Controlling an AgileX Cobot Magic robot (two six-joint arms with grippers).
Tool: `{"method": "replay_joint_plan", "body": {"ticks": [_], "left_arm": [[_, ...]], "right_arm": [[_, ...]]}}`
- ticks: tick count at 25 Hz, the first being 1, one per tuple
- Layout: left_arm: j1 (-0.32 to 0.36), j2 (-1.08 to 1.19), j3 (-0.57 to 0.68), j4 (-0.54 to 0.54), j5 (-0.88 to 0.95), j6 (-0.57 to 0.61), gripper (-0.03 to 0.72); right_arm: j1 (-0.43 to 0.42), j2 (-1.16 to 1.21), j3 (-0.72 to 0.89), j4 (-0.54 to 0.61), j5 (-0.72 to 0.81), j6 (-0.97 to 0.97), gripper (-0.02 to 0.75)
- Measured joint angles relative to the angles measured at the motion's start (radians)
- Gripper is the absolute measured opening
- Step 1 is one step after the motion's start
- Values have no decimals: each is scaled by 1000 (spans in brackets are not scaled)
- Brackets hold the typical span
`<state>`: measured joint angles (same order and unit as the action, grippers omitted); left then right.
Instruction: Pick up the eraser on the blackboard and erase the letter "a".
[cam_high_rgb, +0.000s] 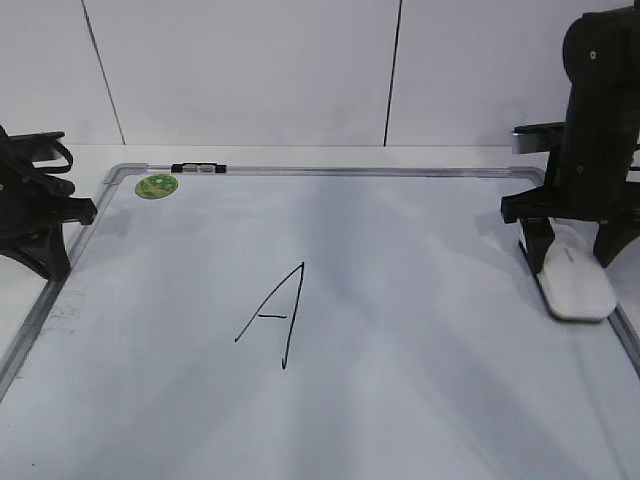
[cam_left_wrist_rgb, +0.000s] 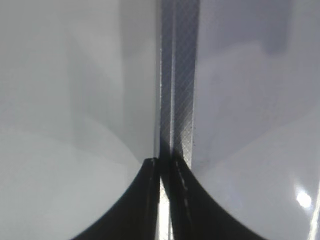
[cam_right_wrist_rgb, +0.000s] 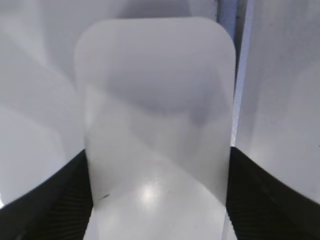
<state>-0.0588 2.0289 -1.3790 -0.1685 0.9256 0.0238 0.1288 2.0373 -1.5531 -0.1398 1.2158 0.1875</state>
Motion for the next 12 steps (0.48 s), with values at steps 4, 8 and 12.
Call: {"method": "replay_joint_plan", "body": {"ticks": [4,8,12], "left_arm": [[0,0,0,-2,0,0,34],[0,0,0,-2,0,0,34],[0,0,0,-2,0,0,34]], "right_arm": [[0,0,0,-2,0,-5,615],[0,0,0,-2,0,-5,615],[0,0,0,-2,0,3,614]]}}
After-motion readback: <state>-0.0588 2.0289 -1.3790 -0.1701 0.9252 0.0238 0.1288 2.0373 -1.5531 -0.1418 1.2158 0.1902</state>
